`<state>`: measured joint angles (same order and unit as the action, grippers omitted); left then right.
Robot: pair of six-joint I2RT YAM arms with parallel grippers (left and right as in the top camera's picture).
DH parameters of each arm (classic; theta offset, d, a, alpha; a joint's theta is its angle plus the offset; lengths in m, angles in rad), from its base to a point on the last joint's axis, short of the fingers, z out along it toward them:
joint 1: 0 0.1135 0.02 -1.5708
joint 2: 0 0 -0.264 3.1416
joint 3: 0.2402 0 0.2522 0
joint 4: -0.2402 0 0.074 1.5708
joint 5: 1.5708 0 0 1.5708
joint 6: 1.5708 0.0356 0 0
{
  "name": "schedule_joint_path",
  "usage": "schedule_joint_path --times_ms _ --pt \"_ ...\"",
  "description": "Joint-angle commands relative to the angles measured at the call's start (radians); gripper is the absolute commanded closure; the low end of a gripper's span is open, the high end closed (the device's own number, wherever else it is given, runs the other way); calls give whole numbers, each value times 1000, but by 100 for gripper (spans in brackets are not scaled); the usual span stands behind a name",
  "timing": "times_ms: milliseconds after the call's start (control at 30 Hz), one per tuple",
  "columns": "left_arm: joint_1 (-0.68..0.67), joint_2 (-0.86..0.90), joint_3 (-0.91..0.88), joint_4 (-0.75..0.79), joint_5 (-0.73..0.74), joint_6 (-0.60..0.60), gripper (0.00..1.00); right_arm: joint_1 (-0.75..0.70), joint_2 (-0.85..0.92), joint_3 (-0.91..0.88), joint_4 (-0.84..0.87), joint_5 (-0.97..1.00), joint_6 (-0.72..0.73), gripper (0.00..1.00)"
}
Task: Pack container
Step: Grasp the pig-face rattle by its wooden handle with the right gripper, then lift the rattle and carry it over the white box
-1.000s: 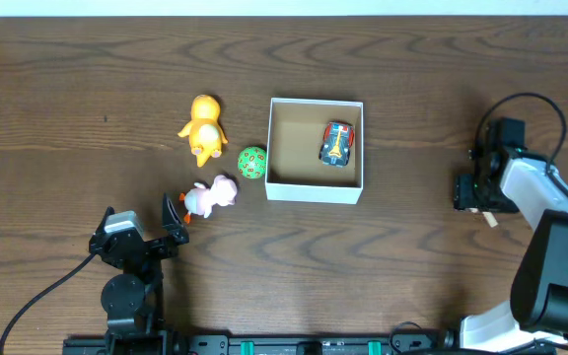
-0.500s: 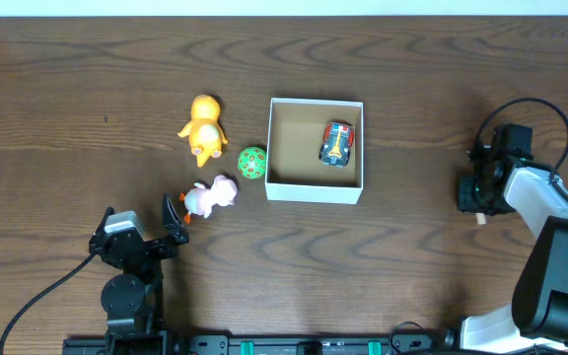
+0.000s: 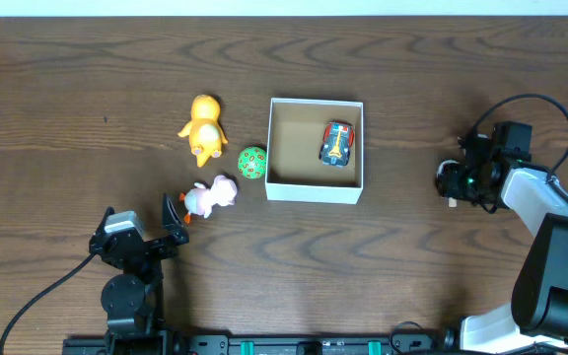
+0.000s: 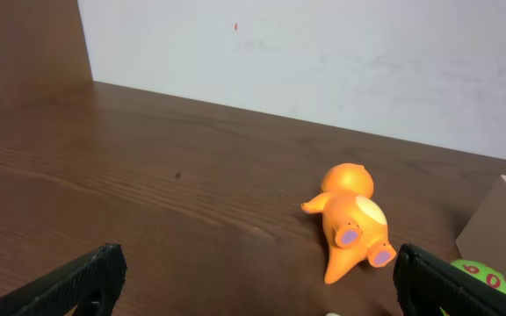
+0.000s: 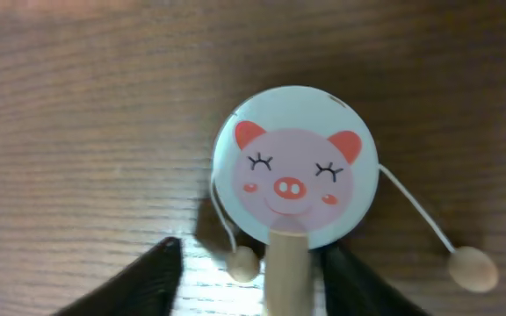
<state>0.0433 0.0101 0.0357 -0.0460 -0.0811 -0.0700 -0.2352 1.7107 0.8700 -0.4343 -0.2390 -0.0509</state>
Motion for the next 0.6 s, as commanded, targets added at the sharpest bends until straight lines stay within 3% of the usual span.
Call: schedule_joint_path --times_ms 0,133,233,367,567 --pt "-2 -4 -31 -19 -5 14 2 8 10 -9 -10 -46 13 30" --pt "-2 -4 -31 -19 -5 13 2 5 10 -9 -24 -52 12 17" --pt "-2 -4 -31 -19 -5 13 2 5 10 -9 -53 -45 11 16" --pt "-2 -4 -31 -19 -5 13 2 6 10 -9 -106 -35 13 21" --pt "-2 -4 -31 -19 -5 13 2 6 10 -9 -144 53 14 37"
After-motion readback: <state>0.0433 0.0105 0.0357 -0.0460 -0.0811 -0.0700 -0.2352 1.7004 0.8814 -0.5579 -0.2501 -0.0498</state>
